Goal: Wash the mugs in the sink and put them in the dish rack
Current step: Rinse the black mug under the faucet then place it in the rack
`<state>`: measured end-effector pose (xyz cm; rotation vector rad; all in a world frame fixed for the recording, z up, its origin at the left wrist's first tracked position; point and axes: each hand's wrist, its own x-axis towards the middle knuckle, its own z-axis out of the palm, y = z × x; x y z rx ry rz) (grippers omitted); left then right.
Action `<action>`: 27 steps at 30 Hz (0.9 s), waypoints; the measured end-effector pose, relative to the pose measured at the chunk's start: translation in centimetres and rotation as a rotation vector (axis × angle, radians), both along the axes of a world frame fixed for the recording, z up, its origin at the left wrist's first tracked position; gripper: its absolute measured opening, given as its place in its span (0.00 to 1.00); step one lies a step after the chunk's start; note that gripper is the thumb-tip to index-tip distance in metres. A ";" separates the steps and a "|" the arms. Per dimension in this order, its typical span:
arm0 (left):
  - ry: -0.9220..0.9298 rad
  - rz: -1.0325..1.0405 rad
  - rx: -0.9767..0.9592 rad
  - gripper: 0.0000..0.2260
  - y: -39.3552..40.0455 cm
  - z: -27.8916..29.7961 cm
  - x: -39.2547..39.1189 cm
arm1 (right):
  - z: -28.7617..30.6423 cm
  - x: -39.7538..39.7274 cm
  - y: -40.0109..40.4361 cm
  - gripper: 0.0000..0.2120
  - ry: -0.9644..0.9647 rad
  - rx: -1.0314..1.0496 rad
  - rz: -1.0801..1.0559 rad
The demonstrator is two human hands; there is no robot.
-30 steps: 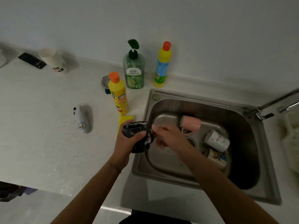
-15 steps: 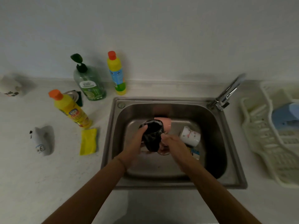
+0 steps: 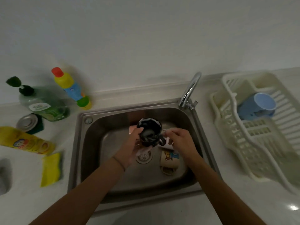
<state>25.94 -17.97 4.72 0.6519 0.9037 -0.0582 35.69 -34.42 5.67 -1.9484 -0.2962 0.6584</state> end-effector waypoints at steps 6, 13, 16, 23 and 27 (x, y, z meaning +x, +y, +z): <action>0.014 -0.042 -0.037 0.16 -1.3 -1.4 4.3 | -2.1 8.9 -1.3 0.21 -0.074 -0.092 -0.312; -0.031 -0.083 -0.046 0.21 -2.4 -0.9 8.1 | -3.2 14.6 -0.2 0.25 -0.159 -0.270 -0.353; -0.060 -0.099 -0.060 0.22 -2.5 -0.8 8.9 | -3.5 14.9 0.4 0.21 -0.179 -0.273 -0.364; -0.131 -0.122 -0.067 0.24 -2.4 -0.9 9.5 | -4.3 14.9 0.6 0.20 -0.166 -0.228 -0.418; -0.163 -0.135 -0.073 0.24 -2.5 -1.1 9.3 | -4.7 14.9 0.2 0.18 -0.148 -0.229 -0.409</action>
